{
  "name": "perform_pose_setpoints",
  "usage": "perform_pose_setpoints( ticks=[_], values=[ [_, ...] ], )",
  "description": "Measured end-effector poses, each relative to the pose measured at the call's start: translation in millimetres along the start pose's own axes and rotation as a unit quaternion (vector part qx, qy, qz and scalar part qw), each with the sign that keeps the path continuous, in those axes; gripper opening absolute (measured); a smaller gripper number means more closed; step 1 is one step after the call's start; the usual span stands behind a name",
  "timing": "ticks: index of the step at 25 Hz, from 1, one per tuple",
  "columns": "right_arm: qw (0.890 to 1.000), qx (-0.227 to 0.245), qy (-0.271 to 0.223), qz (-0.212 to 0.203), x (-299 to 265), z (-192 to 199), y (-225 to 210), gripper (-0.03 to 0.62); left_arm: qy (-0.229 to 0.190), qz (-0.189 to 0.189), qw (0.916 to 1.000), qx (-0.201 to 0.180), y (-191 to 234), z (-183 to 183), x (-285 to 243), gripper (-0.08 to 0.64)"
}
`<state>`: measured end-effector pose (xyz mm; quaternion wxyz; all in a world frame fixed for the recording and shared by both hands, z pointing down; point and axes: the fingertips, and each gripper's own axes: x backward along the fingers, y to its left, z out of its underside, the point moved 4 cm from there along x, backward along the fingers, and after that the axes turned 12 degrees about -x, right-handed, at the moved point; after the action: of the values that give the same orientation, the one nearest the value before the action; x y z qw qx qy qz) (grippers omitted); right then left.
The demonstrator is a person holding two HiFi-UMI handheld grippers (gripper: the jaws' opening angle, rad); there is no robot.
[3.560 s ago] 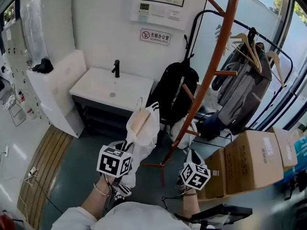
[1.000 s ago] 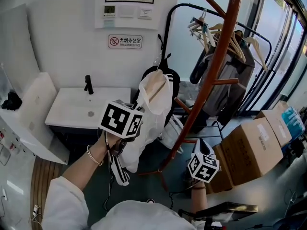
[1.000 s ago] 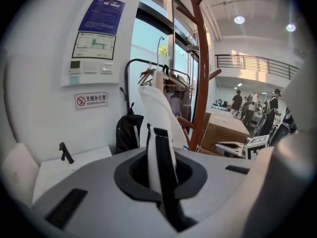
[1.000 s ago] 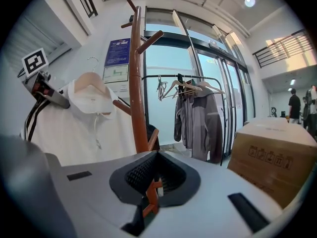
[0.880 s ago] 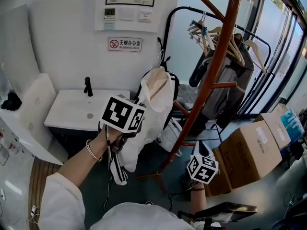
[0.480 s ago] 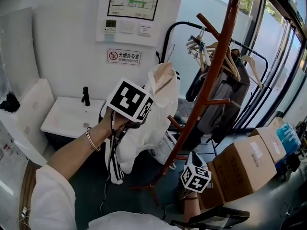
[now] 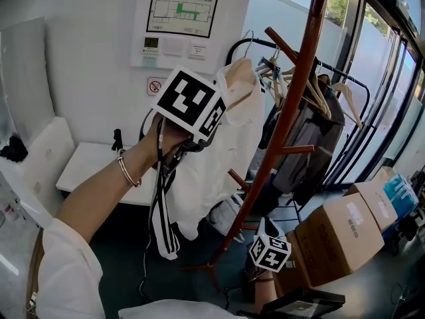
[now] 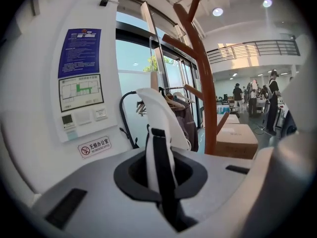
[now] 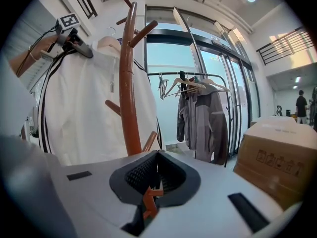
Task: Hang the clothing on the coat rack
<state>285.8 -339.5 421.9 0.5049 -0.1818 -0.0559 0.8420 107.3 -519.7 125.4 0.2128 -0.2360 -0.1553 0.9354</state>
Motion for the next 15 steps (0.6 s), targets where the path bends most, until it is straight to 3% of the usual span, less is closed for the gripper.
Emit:
perform_pose_setpoints(
  ticks=[7,15],
  values=[
    [1.000,-0.007,-0.008,0.004,3.6,-7.1,-8.7,0.023,-0.008,-0.011,0.9994,-0.033,-3.9,-40.5,6.1,0.023],
    [1.000,-0.017,-0.008,0.013,8.7,-3.4,-26.7,0.023,-0.007,-0.023,0.9965,-0.080,-25.0,-45.5,1.0,0.028]
  ],
)
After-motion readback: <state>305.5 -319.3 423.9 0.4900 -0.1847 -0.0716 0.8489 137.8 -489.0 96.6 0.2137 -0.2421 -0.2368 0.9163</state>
